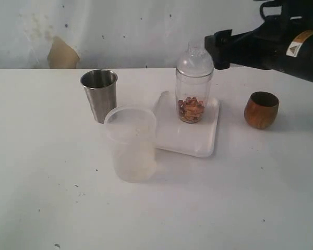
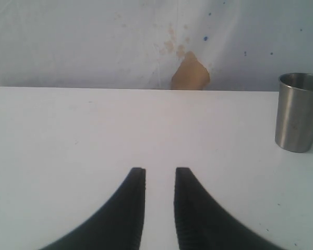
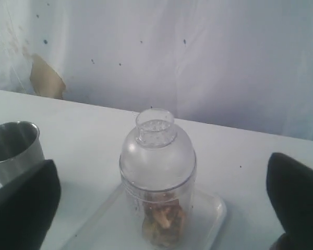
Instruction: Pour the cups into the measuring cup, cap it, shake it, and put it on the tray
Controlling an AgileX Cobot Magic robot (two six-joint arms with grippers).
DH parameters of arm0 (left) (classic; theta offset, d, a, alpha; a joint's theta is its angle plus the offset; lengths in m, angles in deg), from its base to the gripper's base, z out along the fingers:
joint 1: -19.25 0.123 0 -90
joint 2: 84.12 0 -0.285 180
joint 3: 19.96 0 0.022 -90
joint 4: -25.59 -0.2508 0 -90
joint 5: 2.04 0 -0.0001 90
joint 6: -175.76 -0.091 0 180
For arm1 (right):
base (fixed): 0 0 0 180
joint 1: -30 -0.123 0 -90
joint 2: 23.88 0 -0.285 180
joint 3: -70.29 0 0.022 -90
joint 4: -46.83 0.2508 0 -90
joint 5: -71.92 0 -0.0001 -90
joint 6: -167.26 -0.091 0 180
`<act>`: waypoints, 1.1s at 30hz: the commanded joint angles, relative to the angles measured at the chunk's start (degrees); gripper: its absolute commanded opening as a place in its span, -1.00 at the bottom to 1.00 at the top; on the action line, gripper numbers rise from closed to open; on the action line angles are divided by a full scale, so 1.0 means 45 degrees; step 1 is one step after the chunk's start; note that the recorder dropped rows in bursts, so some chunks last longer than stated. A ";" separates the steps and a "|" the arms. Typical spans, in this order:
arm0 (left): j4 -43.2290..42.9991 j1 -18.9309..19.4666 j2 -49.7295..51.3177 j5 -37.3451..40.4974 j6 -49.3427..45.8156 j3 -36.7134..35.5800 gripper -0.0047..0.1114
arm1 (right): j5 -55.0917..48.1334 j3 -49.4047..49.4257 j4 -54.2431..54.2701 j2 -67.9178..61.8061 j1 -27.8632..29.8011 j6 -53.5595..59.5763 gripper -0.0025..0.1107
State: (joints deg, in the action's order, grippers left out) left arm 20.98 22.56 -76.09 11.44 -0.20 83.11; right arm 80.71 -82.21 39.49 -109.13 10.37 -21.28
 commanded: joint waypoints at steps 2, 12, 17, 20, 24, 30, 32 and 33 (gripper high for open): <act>0.0152 -0.0005 -0.0055 -0.0042 -0.0014 -0.0063 -0.56 | -0.1157 0.0618 -0.0057 0.2397 0.0034 -0.0054 0.90; 0.0152 -0.0005 -0.0055 -0.0042 -0.0014 -0.0063 -0.56 | -0.3783 0.1517 -0.0006 0.7372 0.0034 -0.0144 0.90; 0.0152 -0.0005 -0.0055 -0.0042 -0.0014 -0.0063 -0.56 | -0.4640 0.2128 -0.0006 0.9870 0.0034 -0.0144 0.90; 0.0152 -0.0005 -0.0055 -0.0042 -0.0014 -0.0063 -0.56 | -0.5551 0.2213 0.0336 1.1220 0.0034 -0.0144 0.90; 0.0152 -0.0005 -0.0055 -0.0042 -0.0014 -0.0063 -0.56 | -0.7086 0.2213 0.1023 1.2793 0.0034 -0.0156 0.90; 0.0152 -0.0005 -0.0055 -0.0042 -0.0014 -0.0063 -0.56 | -0.8818 0.2188 0.0891 1.3532 0.0034 -0.0653 0.70; 0.0152 -0.0005 -0.0055 -0.0042 -0.0014 -0.0063 -0.56 | -0.9158 0.2162 0.0891 1.3532 0.0034 -0.0723 0.22; 0.0152 -0.0005 -0.0055 -0.0042 -0.0014 -0.0063 -0.56 | -0.9337 0.2162 0.0891 1.3532 0.0034 -0.0723 -0.03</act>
State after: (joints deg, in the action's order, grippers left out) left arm 21.07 22.56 -76.09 11.44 -0.20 83.11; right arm 40.63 -72.60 43.70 -48.48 10.37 -24.08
